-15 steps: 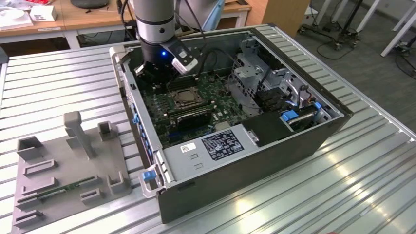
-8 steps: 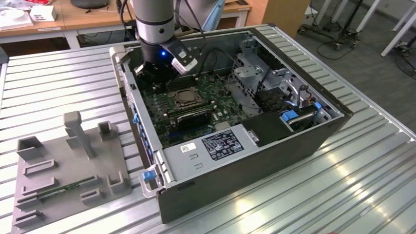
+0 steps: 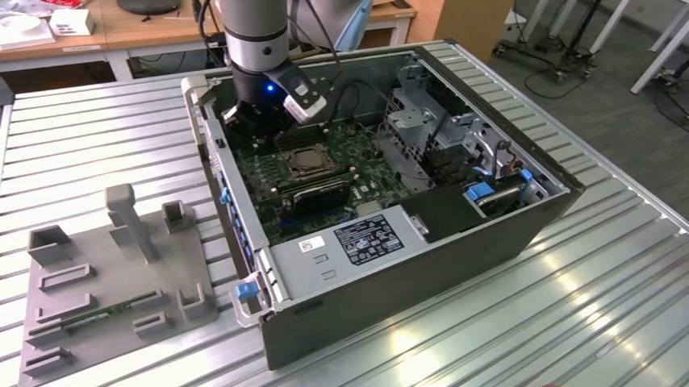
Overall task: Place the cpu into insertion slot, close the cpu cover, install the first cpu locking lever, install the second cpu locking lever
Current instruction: 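Install the first cpu locking lever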
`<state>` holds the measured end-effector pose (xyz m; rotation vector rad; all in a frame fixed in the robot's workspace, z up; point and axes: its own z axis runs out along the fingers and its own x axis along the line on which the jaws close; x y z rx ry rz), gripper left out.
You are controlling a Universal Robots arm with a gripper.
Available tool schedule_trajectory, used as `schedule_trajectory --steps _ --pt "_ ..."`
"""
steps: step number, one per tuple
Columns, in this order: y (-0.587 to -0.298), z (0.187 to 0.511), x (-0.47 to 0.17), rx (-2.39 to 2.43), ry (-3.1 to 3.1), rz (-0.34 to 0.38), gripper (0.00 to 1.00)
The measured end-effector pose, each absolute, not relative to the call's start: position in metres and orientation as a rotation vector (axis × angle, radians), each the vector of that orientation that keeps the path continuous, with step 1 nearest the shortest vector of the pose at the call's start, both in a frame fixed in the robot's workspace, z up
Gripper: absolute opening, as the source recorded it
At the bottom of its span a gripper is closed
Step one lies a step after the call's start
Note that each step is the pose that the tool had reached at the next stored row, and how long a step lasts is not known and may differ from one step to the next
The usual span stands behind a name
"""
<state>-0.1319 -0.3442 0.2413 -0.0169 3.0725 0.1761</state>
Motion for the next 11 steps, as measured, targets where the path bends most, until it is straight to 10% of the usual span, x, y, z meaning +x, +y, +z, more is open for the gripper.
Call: schedule_trajectory --steps 11 --pt "-0.3441 0.2414 -0.1319 -0.017 3.073 0.181 0.11"
